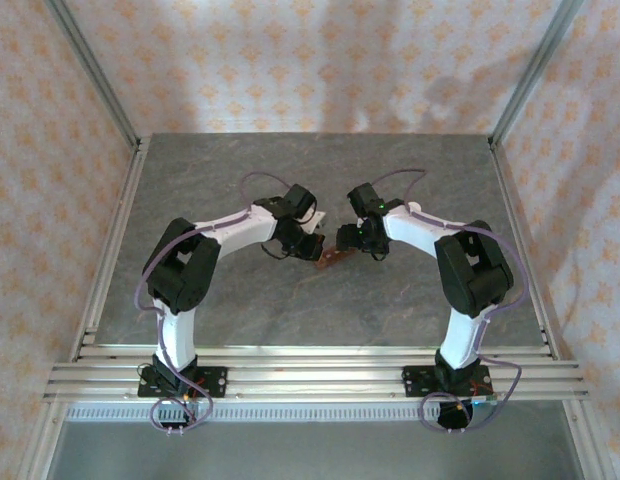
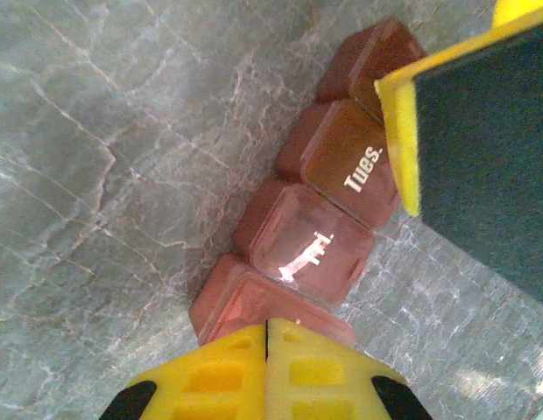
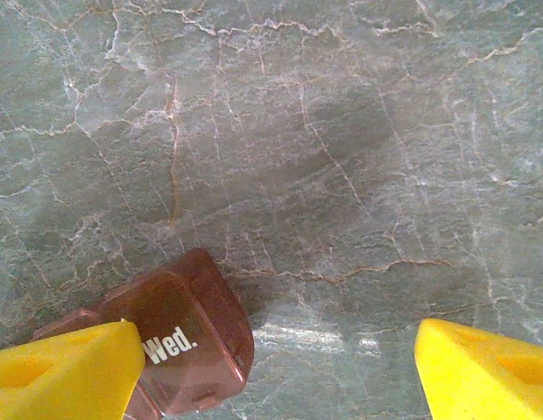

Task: Sort the pills into containers

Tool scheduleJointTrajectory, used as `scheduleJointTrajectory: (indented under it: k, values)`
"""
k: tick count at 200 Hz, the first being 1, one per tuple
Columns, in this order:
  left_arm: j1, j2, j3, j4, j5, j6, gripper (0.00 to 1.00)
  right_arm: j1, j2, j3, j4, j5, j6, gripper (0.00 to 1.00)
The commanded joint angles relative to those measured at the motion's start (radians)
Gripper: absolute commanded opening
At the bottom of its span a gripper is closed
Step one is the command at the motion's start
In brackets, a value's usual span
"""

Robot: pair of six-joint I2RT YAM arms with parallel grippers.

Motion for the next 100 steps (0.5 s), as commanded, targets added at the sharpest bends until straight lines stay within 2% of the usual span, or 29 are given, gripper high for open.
scheduleJointTrajectory:
  k: [1,100]
  values:
    - [-0.017,-0.034,-0.019,0.036,0.006,-0.024,0.0,-0.005,0.052,-0.038,-0.031,0.04,0.009,0.83]
    - [-0.042,-0.034,-0.033,0.045,-0.018,-0.031,0.0,-0.006,0.049,-0.04,-0.031,0.039,0.011,0.82]
